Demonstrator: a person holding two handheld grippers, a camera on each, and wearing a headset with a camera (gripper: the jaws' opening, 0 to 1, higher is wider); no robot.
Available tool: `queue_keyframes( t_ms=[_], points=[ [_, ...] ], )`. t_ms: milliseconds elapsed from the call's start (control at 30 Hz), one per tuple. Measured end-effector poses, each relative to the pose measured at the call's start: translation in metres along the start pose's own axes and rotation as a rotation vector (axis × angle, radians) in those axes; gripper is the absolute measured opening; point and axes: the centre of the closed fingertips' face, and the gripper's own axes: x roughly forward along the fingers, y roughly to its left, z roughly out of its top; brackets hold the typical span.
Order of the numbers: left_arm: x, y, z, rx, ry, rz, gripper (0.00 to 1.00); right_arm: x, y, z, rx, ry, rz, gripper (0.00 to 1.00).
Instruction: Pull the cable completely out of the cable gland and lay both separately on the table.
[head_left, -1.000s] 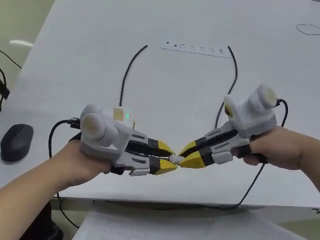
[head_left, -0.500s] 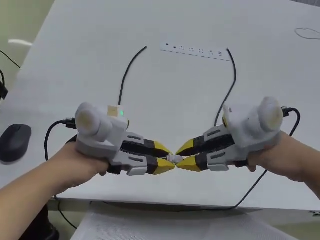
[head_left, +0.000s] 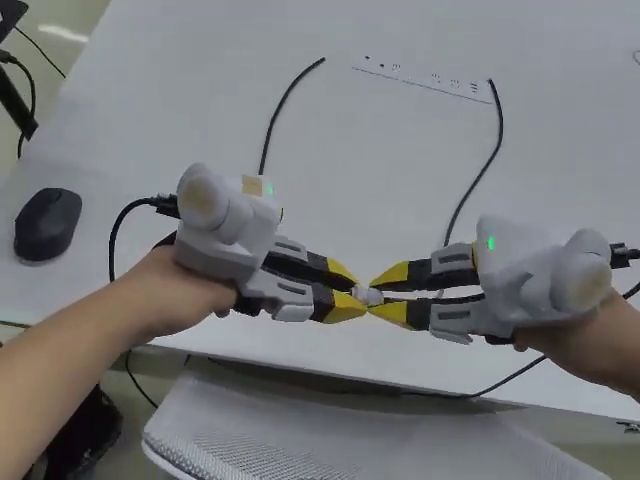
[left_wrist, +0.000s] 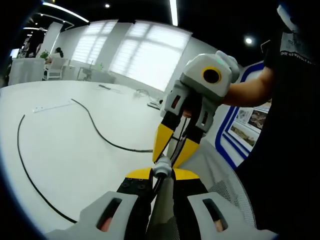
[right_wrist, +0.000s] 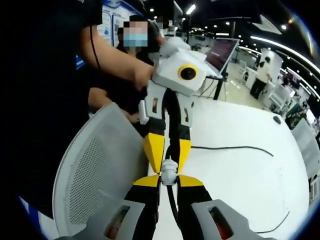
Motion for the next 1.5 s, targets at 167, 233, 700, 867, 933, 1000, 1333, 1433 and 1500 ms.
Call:
queue_keyframes(
  t_ms=[167, 233, 700, 867, 933, 1000, 1333, 1433, 1500],
  points=[
    [0.001, 0.001, 0.002, -0.042, -0.033, 0.003, 0.14, -0.002, -0.002, 0.000, -0.041, 0.021, -0.036, 0.07],
    [0.001, 0.000, 0.002, -0.037, -0.032, 0.001, 0.14, -0.002, -0.002, 0.000, -0.035, 0.020, -0.040, 0.07],
    [0.004, -0.001, 0.002, -0.037, -0.012, -0.005, 0.14, -0.003, -0.002, -0.003, -0.037, 0.003, -0.080, 0.08],
    [0.004, -0.001, 0.000, -0.013, -0.006, 0.000, 0.14, -0.001, -0.002, -0.003, 0.004, -0.007, -0.069, 0.08],
    [0.003, -0.001, 0.000, -0.002, -0.003, 0.001, 0.14, -0.001, -0.002, -0.003, 0.034, -0.012, -0.061, 0.08],
    [0.003, -0.002, 0.000, 0.009, -0.004, -0.002, 0.14, -0.001, -0.001, -0.003, 0.081, -0.022, -0.049, 0.09],
    [0.002, -0.001, 0.006, 0.077, -0.014, 0.000, 0.14, -0.008, 0.001, -0.006, 0.414, -0.135, 0.100, 0.17],
    [0.002, -0.001, 0.005, 0.131, 0.007, 0.007, 0.14, -0.011, 0.000, -0.005, 0.504, -0.165, 0.155, 0.21],
    [0.001, 0.000, 0.005, 0.145, 0.012, 0.010, 0.14, -0.013, -0.003, -0.005, 0.573, -0.176, 0.183, 0.21]
  ],
)
